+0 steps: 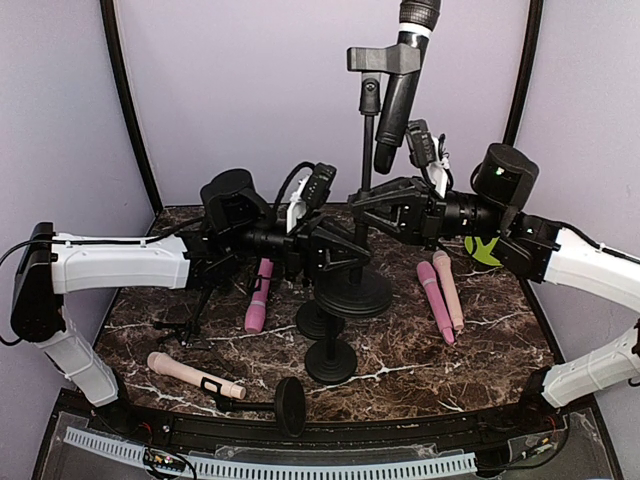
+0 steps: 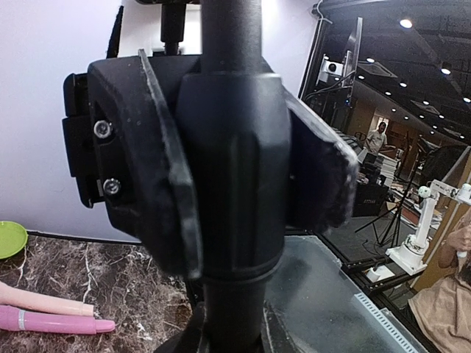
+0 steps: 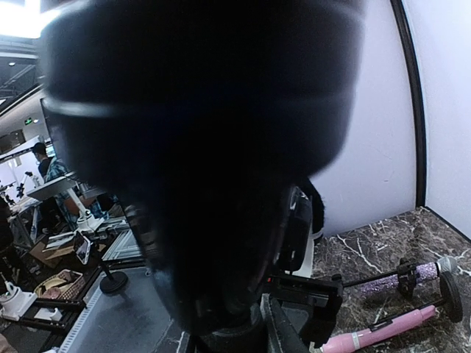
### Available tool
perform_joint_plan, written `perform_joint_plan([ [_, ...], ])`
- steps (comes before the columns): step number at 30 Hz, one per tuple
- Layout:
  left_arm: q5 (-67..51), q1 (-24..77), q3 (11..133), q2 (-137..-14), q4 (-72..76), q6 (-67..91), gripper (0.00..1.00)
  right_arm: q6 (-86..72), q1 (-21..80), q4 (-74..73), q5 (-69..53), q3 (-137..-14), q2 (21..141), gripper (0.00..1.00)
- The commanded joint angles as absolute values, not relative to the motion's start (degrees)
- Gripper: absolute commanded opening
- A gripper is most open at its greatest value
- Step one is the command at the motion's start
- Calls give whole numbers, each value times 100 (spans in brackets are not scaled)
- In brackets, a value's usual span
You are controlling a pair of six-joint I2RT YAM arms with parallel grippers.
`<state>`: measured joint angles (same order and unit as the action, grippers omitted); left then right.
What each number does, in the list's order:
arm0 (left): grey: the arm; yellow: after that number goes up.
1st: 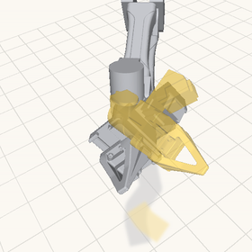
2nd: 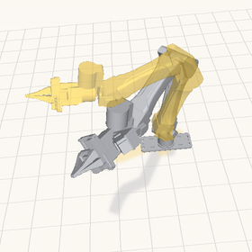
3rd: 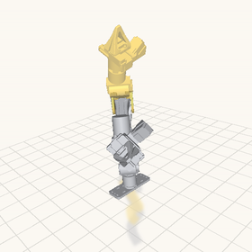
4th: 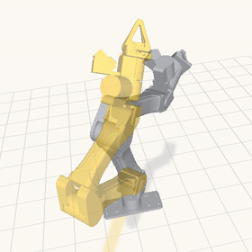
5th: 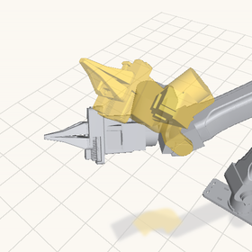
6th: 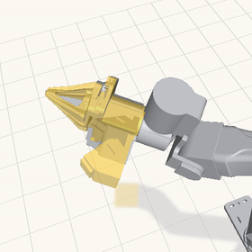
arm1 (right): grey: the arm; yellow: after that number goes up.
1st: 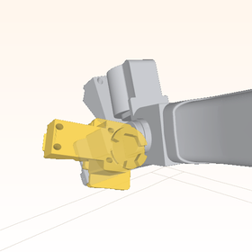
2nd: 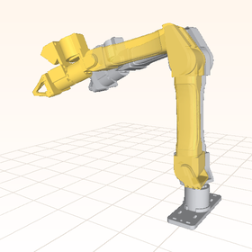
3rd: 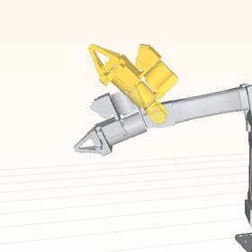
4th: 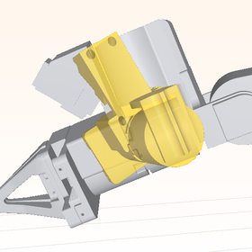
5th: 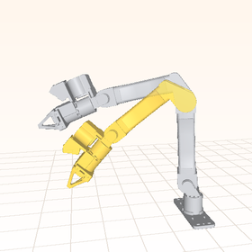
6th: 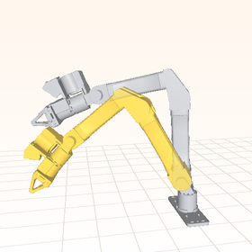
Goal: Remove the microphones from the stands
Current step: Unscrew the knob on the stand of the microphone stand.
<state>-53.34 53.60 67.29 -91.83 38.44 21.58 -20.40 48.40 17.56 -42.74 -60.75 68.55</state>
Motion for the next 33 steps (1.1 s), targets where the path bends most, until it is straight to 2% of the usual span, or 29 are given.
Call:
perform_joint_plan([
  [1,-5800,5167,6775,-8936,4684,2402,0,-1979,4773,1816,-4903,-6086,6557,16],
  [3,-5661,5166,6739,-8902,4726,2343,0,-1944,4696,1814,-4546,-5977,6484,22],
  [7,-5314,5165,6644,-8795,4699,2093,0,-1980,4476,1862,-3958,-5667,6375,40],
  [16,-4057,5159,6379,-8438,4399,1525,0,-2163,4340,1846,-3366,-5424,6382,58],
  [22,-2558,5165,6373,-8314,3742,1192,0,-2391,4571,1807,-2057,-5420,6335,60],
  [33,-2328,5166,6383,-8436,3626,1206,0,-2165,5392,1465,-491,-6038,6865,48],
])
